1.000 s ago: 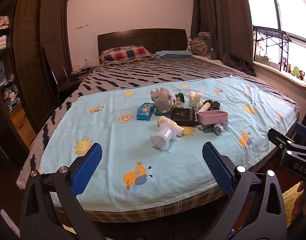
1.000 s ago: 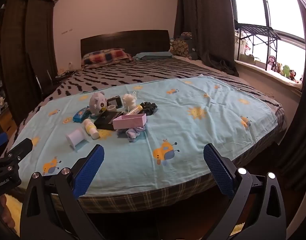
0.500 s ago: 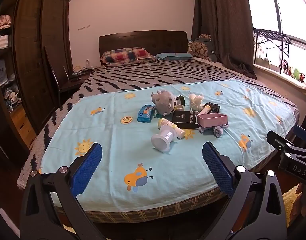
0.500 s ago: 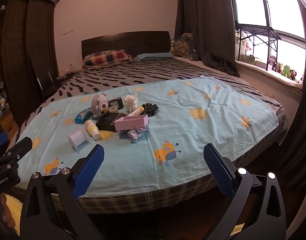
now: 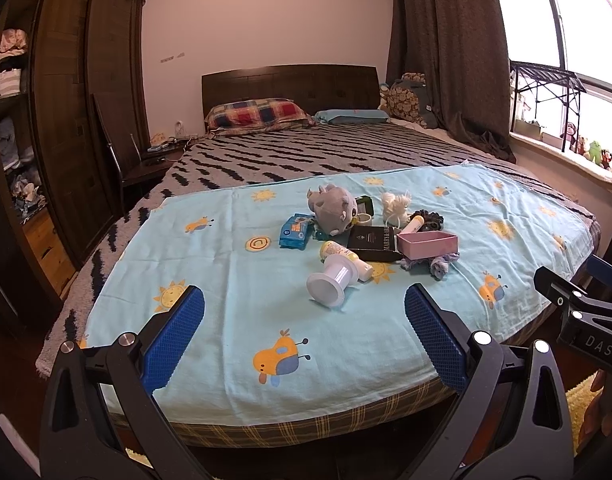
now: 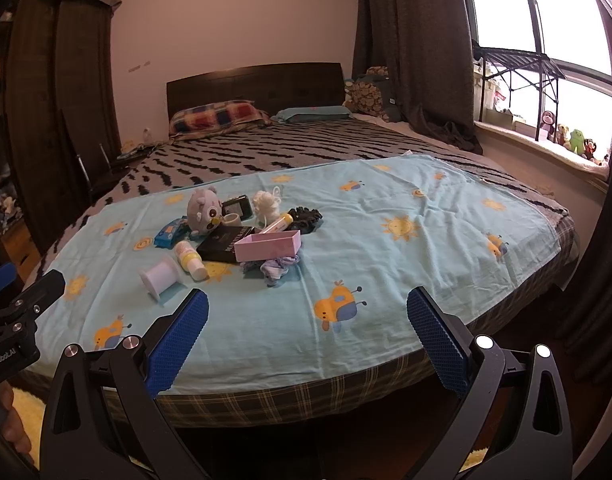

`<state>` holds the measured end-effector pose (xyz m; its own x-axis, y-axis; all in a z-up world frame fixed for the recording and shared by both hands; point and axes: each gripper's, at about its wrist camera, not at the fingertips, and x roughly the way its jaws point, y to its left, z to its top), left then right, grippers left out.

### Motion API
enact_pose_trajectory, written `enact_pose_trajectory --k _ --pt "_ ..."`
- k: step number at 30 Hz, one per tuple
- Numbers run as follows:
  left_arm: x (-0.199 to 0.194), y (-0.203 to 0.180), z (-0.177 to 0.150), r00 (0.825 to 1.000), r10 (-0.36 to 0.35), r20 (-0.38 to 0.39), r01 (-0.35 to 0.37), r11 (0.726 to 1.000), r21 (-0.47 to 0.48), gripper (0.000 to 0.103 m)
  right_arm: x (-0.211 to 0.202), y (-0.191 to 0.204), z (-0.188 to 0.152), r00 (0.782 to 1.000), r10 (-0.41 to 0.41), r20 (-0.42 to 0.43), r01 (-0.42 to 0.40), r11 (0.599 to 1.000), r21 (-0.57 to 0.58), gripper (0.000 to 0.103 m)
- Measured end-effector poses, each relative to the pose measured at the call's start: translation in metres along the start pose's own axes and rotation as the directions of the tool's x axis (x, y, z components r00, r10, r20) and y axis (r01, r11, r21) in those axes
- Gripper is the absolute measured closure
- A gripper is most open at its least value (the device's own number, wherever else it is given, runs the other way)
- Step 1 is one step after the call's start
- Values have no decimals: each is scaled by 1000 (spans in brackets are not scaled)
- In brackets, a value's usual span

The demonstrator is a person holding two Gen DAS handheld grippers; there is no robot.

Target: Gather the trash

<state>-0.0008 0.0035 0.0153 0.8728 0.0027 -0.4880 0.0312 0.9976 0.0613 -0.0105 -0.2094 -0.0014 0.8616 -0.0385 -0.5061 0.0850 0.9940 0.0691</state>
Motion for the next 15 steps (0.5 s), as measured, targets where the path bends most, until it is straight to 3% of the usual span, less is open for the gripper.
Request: enact_pose_trajectory --k 15 --pt "-1 6 -1 1000 3 10 -3 1000 -12 8 1 2 1 1000 10 -4 -10 1000 -2 3"
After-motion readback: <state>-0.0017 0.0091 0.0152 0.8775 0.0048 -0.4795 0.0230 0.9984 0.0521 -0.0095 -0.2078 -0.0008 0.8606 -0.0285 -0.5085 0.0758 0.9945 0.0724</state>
